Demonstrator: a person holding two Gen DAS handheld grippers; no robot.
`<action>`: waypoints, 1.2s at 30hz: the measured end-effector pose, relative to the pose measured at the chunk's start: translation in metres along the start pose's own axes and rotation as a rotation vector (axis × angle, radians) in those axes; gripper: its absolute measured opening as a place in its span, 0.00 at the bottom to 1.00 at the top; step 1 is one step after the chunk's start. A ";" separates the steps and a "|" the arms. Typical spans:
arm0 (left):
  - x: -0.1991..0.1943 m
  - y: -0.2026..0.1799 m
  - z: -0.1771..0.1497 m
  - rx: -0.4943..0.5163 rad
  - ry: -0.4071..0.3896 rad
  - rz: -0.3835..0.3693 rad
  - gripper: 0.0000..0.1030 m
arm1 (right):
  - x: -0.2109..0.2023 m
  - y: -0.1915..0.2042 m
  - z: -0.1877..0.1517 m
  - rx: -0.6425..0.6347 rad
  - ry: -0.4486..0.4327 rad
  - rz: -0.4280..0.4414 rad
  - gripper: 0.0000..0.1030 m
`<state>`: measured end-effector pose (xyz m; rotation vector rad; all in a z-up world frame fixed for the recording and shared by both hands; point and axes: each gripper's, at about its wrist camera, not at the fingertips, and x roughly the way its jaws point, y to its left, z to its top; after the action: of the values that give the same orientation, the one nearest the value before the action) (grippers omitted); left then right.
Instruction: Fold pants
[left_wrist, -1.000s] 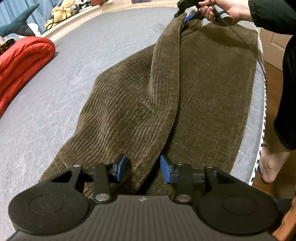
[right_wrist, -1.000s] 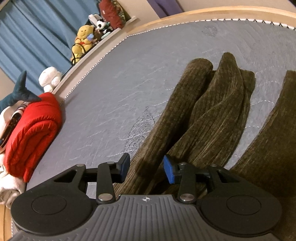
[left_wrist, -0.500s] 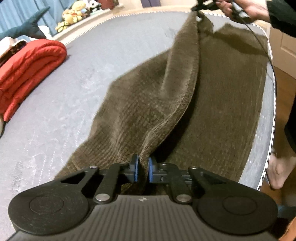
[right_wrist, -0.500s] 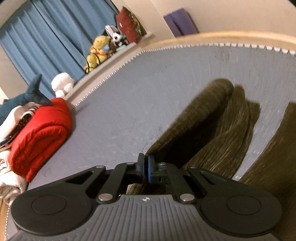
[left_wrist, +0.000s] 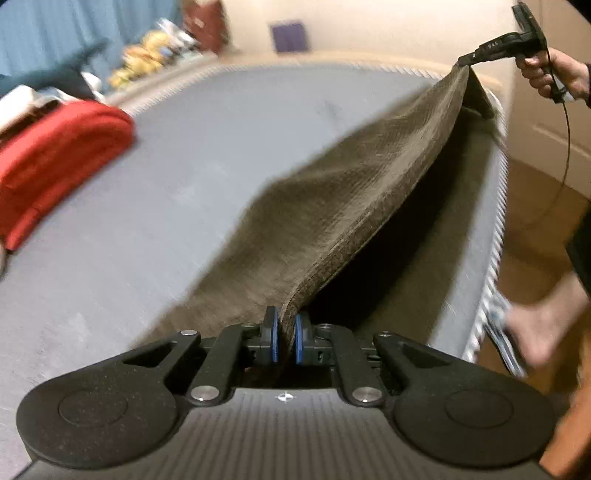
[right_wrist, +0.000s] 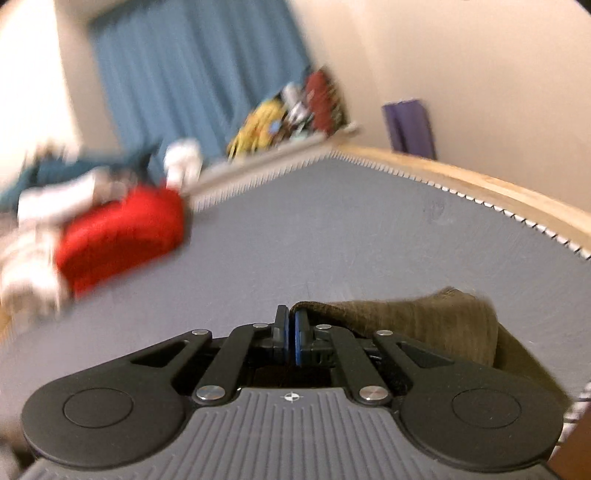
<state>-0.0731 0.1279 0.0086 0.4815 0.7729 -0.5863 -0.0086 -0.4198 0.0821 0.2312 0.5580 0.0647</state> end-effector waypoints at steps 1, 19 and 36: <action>0.004 -0.003 -0.005 0.018 0.031 -0.024 0.13 | 0.001 -0.005 -0.013 -0.034 0.064 0.006 0.03; -0.004 0.052 0.010 -0.287 -0.080 0.146 0.47 | 0.035 -0.153 -0.073 0.927 0.123 0.036 0.55; 0.015 0.045 0.018 -0.273 -0.032 0.190 0.51 | 0.067 -0.174 -0.083 1.016 0.083 -0.118 0.55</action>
<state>-0.0265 0.1456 0.0163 0.2883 0.7540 -0.3053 0.0034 -0.5638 -0.0612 1.1858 0.6493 -0.3363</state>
